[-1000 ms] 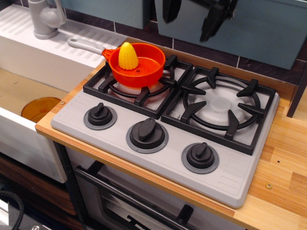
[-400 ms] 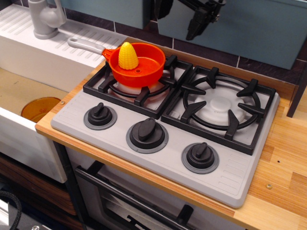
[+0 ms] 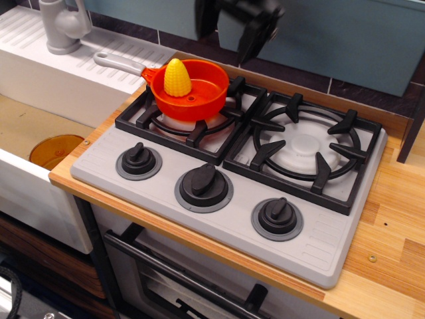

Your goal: End effector transition from object to pot or pan

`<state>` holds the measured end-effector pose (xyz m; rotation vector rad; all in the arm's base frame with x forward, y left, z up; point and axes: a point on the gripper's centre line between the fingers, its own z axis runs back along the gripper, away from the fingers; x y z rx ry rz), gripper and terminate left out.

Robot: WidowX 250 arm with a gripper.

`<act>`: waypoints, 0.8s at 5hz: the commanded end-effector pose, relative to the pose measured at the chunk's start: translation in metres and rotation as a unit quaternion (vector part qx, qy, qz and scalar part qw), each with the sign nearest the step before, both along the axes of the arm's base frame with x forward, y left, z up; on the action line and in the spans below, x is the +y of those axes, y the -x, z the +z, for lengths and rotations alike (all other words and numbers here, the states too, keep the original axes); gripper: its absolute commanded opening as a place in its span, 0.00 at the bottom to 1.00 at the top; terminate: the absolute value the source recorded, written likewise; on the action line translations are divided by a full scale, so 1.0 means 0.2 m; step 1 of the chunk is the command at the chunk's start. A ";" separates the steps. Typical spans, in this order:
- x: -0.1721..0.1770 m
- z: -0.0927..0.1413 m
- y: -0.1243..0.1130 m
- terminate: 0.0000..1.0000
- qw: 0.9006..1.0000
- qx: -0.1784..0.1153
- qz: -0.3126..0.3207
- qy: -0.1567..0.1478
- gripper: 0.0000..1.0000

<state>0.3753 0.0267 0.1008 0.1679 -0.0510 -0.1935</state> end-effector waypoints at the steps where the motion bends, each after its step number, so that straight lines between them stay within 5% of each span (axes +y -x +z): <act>1: 0.03 -0.04 -0.01 0.00 0.999 -0.041 0.012 0.006 1.00; 4: -0.03 -0.24 0.00 0.00 0.998 -0.042 0.034 0.028 1.00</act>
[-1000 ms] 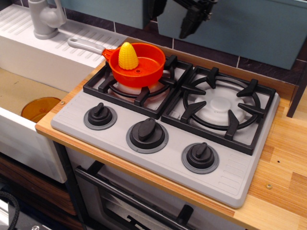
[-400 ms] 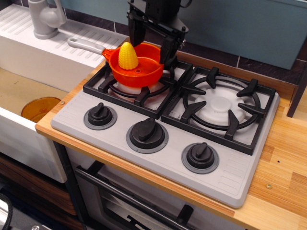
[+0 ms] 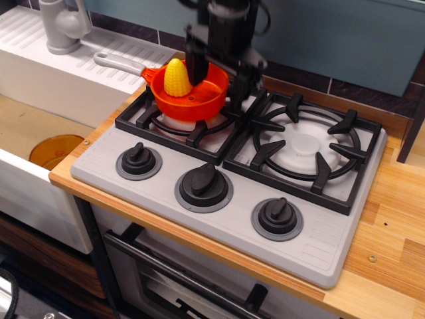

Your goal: End effector transition from object to pot or pan

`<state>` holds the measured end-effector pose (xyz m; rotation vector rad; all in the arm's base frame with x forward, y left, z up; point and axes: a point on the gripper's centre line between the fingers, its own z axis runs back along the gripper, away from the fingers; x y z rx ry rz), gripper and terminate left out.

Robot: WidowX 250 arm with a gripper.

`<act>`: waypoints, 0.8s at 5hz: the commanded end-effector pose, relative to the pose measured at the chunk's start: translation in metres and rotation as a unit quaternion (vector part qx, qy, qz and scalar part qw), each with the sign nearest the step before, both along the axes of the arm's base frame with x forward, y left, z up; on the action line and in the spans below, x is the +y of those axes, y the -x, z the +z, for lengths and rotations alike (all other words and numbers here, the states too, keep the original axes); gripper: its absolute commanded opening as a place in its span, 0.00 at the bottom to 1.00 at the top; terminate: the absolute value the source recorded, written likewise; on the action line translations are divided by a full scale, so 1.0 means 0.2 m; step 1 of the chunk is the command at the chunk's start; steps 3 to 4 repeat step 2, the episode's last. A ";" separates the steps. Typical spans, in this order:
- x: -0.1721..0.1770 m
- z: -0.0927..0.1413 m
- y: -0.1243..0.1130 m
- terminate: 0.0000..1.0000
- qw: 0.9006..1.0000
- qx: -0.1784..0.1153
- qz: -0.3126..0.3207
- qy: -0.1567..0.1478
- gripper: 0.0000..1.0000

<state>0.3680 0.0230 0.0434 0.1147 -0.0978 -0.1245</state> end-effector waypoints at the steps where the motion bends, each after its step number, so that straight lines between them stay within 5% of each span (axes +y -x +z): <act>1: -0.01 0.04 -0.04 0.00 1.000 -0.019 0.002 -0.003 1.00; 2: -0.01 0.04 -0.04 1.00 1.000 -0.019 0.002 -0.003 1.00; 4: -0.01 0.04 -0.04 1.00 1.000 -0.019 0.002 -0.003 1.00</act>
